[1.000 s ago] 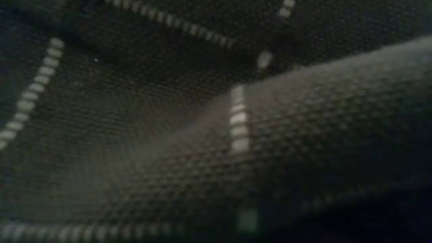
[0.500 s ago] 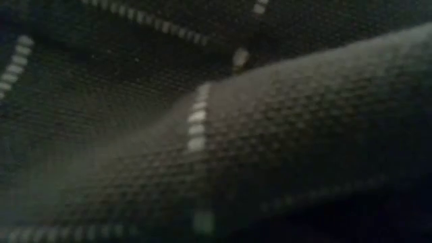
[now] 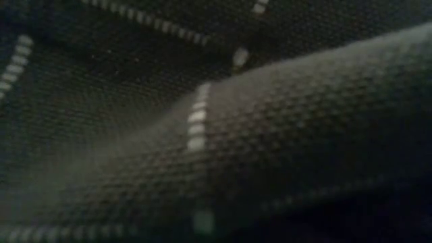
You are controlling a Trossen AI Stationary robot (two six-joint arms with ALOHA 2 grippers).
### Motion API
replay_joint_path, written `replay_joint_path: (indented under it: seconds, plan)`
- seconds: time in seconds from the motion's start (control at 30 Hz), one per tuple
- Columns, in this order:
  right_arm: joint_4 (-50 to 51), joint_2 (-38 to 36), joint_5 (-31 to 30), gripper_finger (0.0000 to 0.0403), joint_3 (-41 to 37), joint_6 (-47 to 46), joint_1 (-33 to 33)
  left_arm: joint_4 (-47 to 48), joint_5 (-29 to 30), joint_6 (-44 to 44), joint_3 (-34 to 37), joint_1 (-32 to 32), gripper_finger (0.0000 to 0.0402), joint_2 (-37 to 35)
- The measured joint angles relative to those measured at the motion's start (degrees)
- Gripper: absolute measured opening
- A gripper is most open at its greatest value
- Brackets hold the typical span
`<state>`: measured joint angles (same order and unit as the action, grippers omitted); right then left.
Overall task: Sort towels by color in basket
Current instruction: Put the white towel into the orange bin
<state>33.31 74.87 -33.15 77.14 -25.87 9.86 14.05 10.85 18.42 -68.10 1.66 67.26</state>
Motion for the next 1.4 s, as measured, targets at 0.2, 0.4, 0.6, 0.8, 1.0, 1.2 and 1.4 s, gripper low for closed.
replay_joint_path:
  seconds: [0.2, 0.4, 0.6, 0.8, 1.0, 1.2, 1.4]
  plan:
    - [-2.2, 0.5, 10.7, 0.0023, -0.1, 9.6, -8.5, -1.9, -8.7, -0.7, -2.6, 10.2, 0.0196, 6.3]
    - [-10.2, 0.4, 20.2, 0.0023, -0.1, 21.4, -17.2, -1.8, -13.6, -3.0, -7.3, 14.4, 0.0197, 13.6]
    - [-17.3, 1.3, 24.1, 0.0023, -0.1, 26.8, -24.8, -0.2, -12.6, -6.9, -11.8, 18.5, 0.0197, 15.4]
    - [-25.7, 4.3, 28.9, 0.0023, -0.1, 27.9, -30.3, 0.3, -11.2, -10.1, -13.3, 24.4, 0.0197, 13.6]
    - [-40.1, 11.8, 30.6, 0.0023, -0.2, 24.6, -33.5, 1.2, -9.1, -17.2, -13.3, 29.3, 0.0197, 11.0]
    - [-52.3, 22.0, 36.8, 0.0024, 0.8, 21.4, -34.8, 3.8, -9.0, -21.0, -13.3, 32.0, 0.0197, 8.4]
    - [-51.6, 32.6, 36.9, 0.0024, 7.7, 23.1, -36.1, 9.7, -9.0, -22.8, -13.3, 32.5, 0.0197, 7.6]
